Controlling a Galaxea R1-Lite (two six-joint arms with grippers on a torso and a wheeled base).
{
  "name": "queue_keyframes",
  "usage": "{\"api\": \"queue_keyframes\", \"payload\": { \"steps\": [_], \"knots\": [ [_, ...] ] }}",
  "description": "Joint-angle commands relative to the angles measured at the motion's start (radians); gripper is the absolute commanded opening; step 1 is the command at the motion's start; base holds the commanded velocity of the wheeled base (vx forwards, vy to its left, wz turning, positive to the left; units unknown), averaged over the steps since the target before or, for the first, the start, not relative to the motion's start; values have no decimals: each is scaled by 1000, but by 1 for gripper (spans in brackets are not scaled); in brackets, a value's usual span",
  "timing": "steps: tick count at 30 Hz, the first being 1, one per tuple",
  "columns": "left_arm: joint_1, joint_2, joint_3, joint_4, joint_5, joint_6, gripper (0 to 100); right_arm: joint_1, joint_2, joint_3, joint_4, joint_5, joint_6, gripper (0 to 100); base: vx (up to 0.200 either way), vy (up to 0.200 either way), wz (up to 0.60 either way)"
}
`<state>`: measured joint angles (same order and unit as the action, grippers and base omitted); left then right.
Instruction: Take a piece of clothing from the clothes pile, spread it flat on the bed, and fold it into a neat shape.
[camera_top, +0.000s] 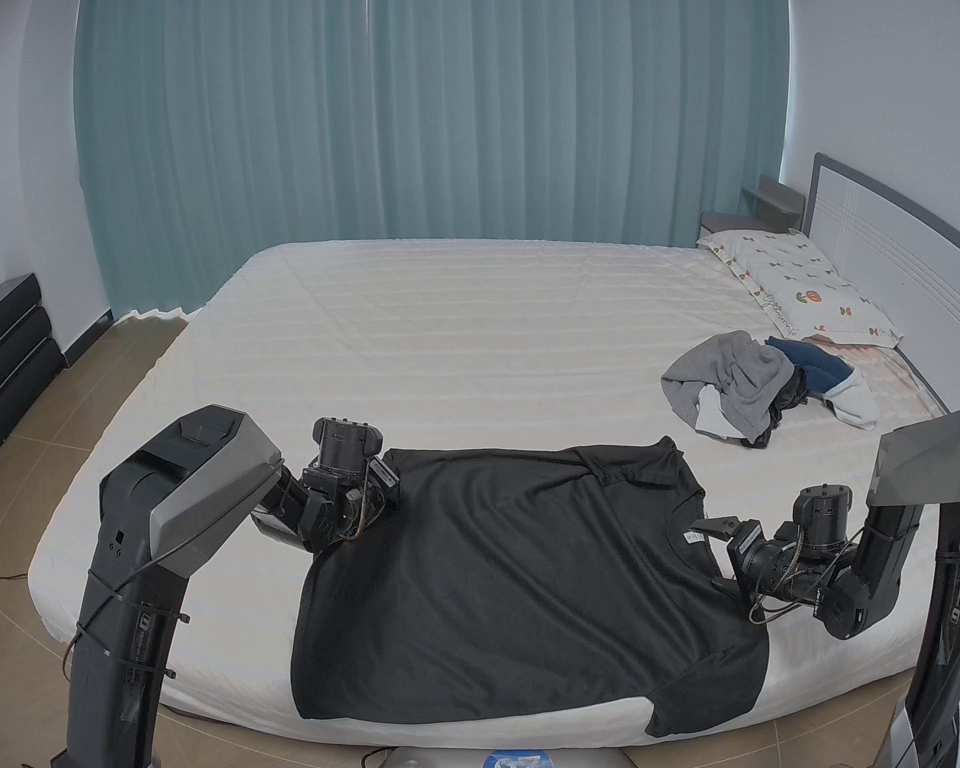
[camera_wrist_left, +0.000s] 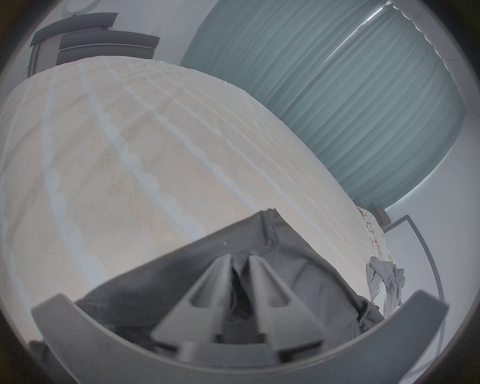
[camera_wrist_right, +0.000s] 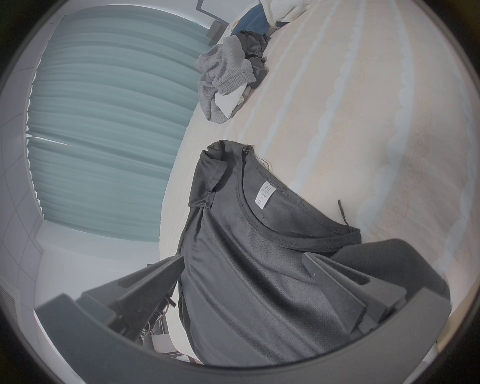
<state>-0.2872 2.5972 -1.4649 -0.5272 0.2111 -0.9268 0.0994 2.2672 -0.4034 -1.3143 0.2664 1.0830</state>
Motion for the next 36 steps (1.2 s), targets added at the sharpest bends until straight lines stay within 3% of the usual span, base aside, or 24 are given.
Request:
{"api": "queue_keyframes", "payload": {
  "steps": [1, 13, 20, 36],
  "knots": [
    [23, -8, -14, -5, 1, -6, 0, 0, 2, 0, 0, 1, 0, 100, 0, 0, 0],
    [112, 30, -124, -31, 7, -24, 0, 0, 2, 0, 0, 1, 0, 100, 0, 0, 0],
    [151, 96, -227, -34, 71, -23, 0, 0, 2, 0, 0, -1, 0, 100, 0, 0, 0],
    [171, 155, -308, -34, 87, -18, 0, 2, 5, 0, -2, -1, 0, 100, 0, 0, 0]
  ]
}}
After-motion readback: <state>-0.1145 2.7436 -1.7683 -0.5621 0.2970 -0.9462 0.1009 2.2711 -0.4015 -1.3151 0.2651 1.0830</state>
